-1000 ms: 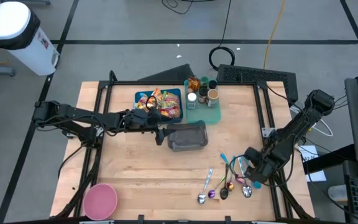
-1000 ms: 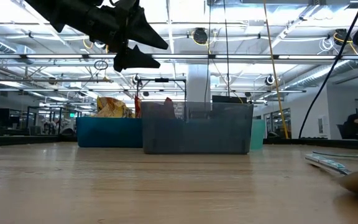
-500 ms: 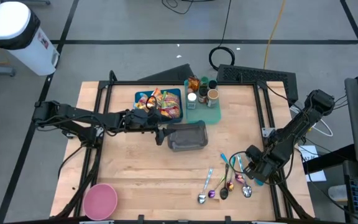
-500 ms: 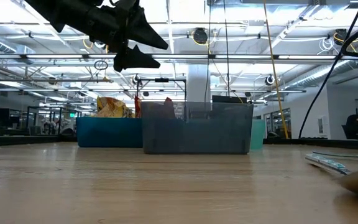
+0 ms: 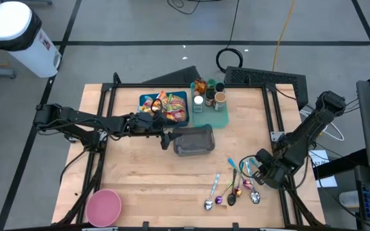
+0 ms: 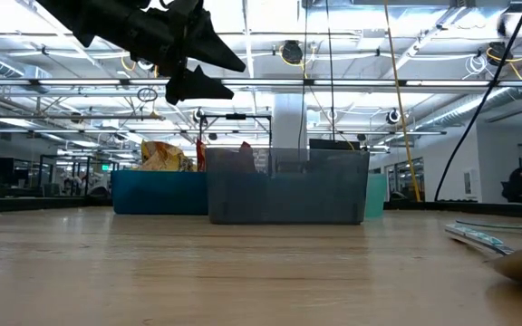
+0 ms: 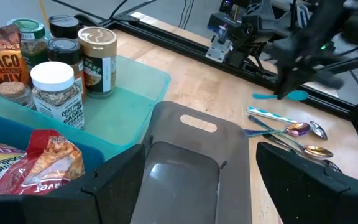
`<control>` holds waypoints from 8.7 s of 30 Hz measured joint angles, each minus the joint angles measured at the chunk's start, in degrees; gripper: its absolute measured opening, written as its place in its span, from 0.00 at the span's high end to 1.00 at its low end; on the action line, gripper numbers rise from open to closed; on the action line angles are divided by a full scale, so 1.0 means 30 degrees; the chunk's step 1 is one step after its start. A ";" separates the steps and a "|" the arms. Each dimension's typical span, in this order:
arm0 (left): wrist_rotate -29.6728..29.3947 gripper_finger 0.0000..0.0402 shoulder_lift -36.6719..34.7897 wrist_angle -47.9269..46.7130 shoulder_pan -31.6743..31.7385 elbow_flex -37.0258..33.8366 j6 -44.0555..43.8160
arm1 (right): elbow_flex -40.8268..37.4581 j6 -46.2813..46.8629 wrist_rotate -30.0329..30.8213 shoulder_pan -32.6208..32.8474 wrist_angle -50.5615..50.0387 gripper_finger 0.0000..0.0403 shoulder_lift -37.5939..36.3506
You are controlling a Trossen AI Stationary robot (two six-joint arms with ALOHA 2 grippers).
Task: Pick & Place Food Item
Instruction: Put the blue baby spoon into the black bin, then put the blue patterned spoon into the black bin, then put the violet spoon into the black bin
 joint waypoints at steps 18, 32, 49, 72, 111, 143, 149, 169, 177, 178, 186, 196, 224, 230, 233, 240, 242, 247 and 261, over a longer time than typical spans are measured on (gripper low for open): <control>0.0015 0.23 -0.0002 0.0353 0.0000 0.0000 -0.0082 | 0.3423 -2.3192 1.0009 -0.7195 0.9706 0.98 -0.0745; -0.0056 0.23 -0.1731 0.0327 0.0073 0.0007 0.0369 | 0.4711 -3.3270 -0.7433 -1.9000 2.0821 0.98 0.5479; -0.1144 0.23 -0.2356 0.0102 0.0073 0.0015 0.2512 | 0.5988 -3.5027 -0.5300 -1.9735 2.0263 0.88 1.1069; -0.1143 0.23 -0.2356 -0.0522 0.0073 0.0010 0.2362 | 0.6008 -3.4653 -0.5086 -1.9093 1.4400 0.46 0.5955; -0.1138 0.23 -0.2356 -0.0780 0.0073 0.0007 0.1850 | -0.0622 -0.6831 -0.3039 -0.6884 0.5739 0.56 0.2621; -0.1142 0.23 -0.2354 -0.0784 0.0073 0.0001 0.1881 | 0.1475 -1.0770 0.3358 -0.6940 0.3551 0.94 -0.0952; -0.1144 0.23 -0.2356 -0.0772 0.0073 0.0000 0.1859 | 0.1740 -1.6421 0.6932 -0.7400 0.8240 0.94 -0.2639; -0.1140 0.23 -0.2348 -0.0823 0.0073 0.0000 0.1801 | 0.1747 -3.3012 -0.0714 -1.6226 2.6248 0.94 0.3026; -0.1139 0.23 -0.2348 -0.0947 0.0073 0.0000 0.1808 | 0.1740 -3.3195 -0.2208 -1.7980 2.6045 0.93 0.5896; -0.1139 0.23 -0.2348 -0.0947 0.0068 0.0000 0.1808 | 0.1740 -3.3431 -0.2186 -1.7980 2.5900 0.93 0.6087; -0.1144 0.23 -0.2355 -0.0940 0.0073 0.0000 0.1901 | 0.1769 -3.4660 -0.2179 -1.7972 2.6096 0.92 0.7194; -0.1144 0.23 -0.2348 -0.0979 0.0073 0.0000 0.1845 | 0.1762 -3.4808 -0.2142 -1.7972 2.6373 0.80 0.7386; -0.1144 0.23 -0.2348 -0.1180 0.0073 0.0000 0.1808 | 0.1747 -2.7605 -0.1604 -1.0417 1.1717 0.42 -0.0119; -0.1144 0.23 -0.2348 -0.1180 0.0073 0.0000 0.1574 | 0.1747 -2.2366 -0.0816 -0.6957 0.8516 0.44 0.0988; -0.1151 0.23 -0.2348 -0.1180 0.0073 0.0000 0.1225 | 0.1747 -1.9582 -0.1152 -0.5965 0.7806 0.45 0.1414; -0.1149 0.23 -0.2348 -0.1185 0.0073 0.0000 0.0931 | 0.1747 -1.8486 -0.1151 -0.3374 0.8397 0.48 0.2621; -0.1147 0.23 -0.2348 -0.1188 0.0073 0.0000 0.0924 | 0.1747 -1.8818 -0.1058 -0.2551 0.9139 0.49 0.3026; -0.1144 0.23 -0.2348 -0.1195 0.0073 0.0000 0.0846 | 0.1747 -1.8955 0.0441 -0.0932 0.9874 0.55 0.4294; -0.1151 0.23 -0.2348 -0.1195 0.0073 0.0000 -0.0225 | 0.1806 -1.9015 0.1931 0.0038 0.9951 0.70 0.7631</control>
